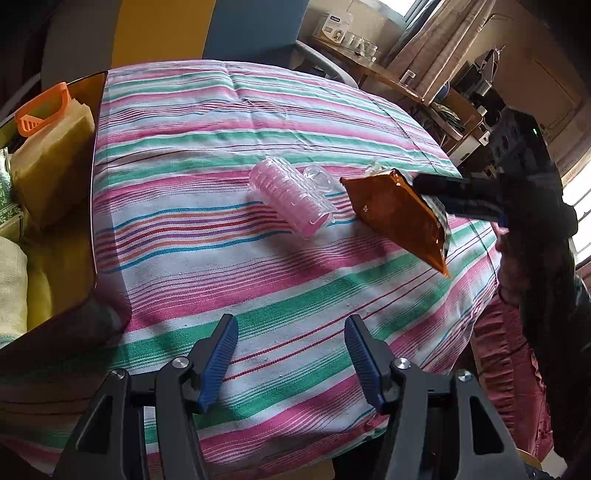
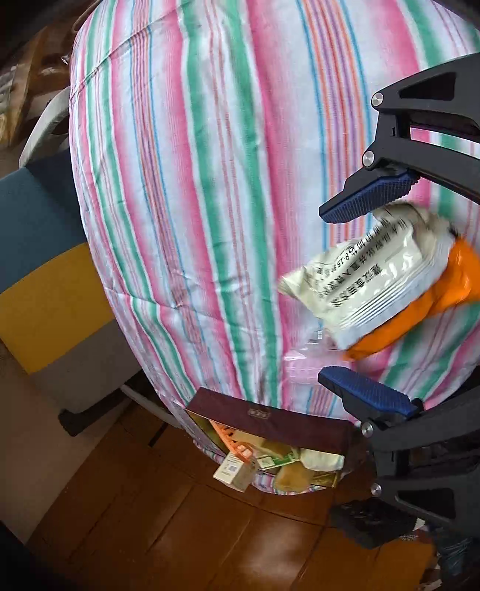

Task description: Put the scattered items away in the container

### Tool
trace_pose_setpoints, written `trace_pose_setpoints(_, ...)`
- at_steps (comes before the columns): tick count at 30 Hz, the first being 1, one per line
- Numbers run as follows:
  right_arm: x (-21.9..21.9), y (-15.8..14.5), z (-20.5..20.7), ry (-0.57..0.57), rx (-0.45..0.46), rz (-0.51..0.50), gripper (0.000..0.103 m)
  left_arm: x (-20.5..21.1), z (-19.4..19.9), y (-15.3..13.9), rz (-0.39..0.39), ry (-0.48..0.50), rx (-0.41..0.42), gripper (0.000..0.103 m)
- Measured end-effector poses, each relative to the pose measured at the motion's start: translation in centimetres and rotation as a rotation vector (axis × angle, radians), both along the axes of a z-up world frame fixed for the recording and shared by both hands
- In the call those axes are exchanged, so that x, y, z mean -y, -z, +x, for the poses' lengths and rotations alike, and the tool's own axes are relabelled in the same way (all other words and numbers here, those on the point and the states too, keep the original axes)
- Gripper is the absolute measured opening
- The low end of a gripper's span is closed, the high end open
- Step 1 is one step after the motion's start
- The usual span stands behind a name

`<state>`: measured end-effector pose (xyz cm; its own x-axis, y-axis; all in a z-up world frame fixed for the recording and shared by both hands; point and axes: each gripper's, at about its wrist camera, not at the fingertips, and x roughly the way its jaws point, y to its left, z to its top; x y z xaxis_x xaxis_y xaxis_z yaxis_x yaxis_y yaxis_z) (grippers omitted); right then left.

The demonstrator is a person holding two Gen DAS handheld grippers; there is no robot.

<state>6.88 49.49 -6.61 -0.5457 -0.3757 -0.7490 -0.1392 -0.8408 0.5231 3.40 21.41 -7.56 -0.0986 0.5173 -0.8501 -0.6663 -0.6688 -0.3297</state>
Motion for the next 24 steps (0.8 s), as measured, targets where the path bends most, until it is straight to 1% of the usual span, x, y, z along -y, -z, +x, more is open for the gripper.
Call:
trace_pose_setpoints(4,0.9,1.3,4.2,0.014,0.026,0.010,0.079,-0.7,-0.7,-0.6,-0.001,-0.014,-0.011,0.061)
trace_pose_setpoints(8,0.3,1.2,7.1,0.135,0.001,0.008,0.079,-2.2,-1.8,-1.6,-0.002,-0.028,-0.031,0.061)
trace_pose_setpoints(10,0.1,1.1,8.0,0.202,-0.015,0.037,0.080,-3.2,-2.3,-2.1,-0.011,-0.029,-0.045,0.061)
trace_pose_setpoints(12,0.3,1.0,8.4,0.244,-0.029,0.057,0.081,-4.2,-2.9,-2.4,-0.026,-0.038,-0.058,0.061)
trace_pose_setpoints(15,1.0,1.0,8.5,0.263,-0.048,0.081,0.083,-5.5,-3.5,-2.5,-0.061,-0.048,-0.064,0.061)
trace_pose_setpoints(19,1.3,2.0,8.5,0.261,-0.046,0.047,0.088,-7.2,-4.1,-2.0,-0.103,-0.051,-0.062,0.061)
trace_pose_setpoints(22,1.1,2.2,8.9,0.267,-0.070,0.038,0.089,-8.4,-4.3,-1.5,-0.143,-0.053,-0.074,0.061)
trace_pose_setpoints(24,1.0,2.3,9.0,0.271,-0.081,0.021,0.089,-9.0,-4.4,-1.3,-0.151,-0.050,-0.075,0.062)
